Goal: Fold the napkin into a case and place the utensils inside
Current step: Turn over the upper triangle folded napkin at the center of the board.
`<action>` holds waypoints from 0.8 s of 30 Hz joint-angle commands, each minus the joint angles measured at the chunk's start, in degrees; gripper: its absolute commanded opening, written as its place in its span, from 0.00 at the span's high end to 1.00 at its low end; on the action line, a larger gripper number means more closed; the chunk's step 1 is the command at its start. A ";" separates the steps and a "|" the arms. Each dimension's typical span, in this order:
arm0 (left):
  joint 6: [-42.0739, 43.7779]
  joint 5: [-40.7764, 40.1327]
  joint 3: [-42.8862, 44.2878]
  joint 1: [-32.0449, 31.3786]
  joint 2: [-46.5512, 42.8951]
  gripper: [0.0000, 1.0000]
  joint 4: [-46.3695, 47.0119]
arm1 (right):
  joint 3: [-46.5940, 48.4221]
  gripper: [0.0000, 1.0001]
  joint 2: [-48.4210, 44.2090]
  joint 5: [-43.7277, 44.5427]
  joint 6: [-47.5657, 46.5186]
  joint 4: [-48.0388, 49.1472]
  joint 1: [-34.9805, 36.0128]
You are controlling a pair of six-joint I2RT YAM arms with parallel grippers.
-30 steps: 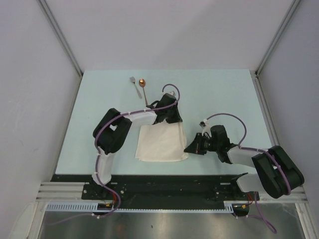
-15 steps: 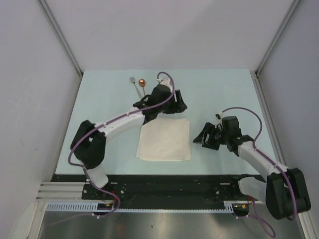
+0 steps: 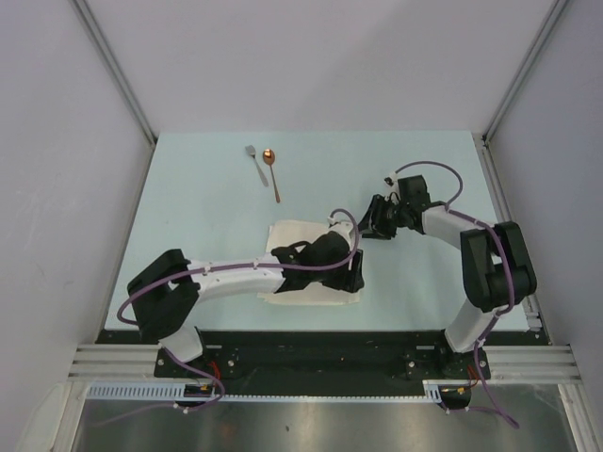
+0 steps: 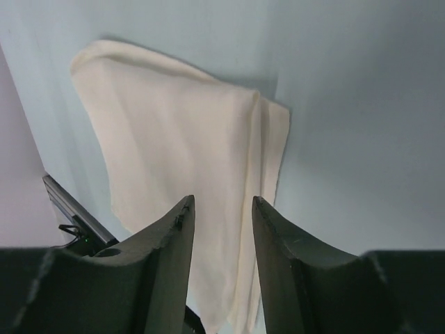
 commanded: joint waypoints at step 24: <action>-2.64 -0.67 0.14 -3.98 6.32 0.38 0.10 | 15.53 0.70 15.84 4.35 -8.63 -2.85 2.76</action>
